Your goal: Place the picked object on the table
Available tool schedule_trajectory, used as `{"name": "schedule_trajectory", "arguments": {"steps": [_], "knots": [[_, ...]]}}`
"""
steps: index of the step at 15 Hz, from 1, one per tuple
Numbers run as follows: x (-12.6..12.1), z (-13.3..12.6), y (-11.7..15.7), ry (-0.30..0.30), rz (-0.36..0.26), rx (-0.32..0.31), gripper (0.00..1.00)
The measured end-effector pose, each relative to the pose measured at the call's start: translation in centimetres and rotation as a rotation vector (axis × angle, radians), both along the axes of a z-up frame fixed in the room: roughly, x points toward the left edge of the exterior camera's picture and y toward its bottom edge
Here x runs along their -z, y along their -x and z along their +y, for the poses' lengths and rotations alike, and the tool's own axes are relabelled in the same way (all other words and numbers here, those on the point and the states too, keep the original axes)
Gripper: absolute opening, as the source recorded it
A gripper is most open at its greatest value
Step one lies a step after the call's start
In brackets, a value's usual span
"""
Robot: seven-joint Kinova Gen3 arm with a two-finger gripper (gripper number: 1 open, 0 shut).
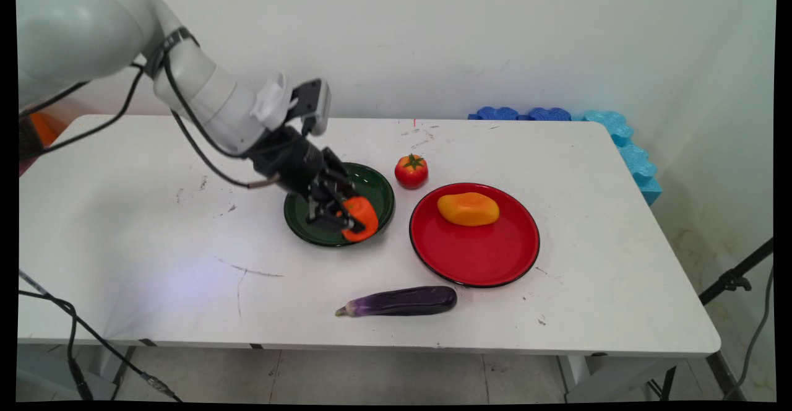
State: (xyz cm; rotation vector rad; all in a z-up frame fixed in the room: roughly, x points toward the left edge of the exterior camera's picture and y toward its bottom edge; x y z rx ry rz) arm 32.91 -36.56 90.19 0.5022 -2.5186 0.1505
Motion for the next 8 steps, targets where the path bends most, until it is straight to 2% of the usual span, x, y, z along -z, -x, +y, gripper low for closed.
{"name": "schedule_trajectory", "arguments": {"steps": [3, 8], "knots": [[2.0, 0.8, 0.5, -0.01, -0.007, -0.002, 0.0], [5.1, 0.7, 1.4, -0.013, -0.005, -0.023, 0.0]]}}
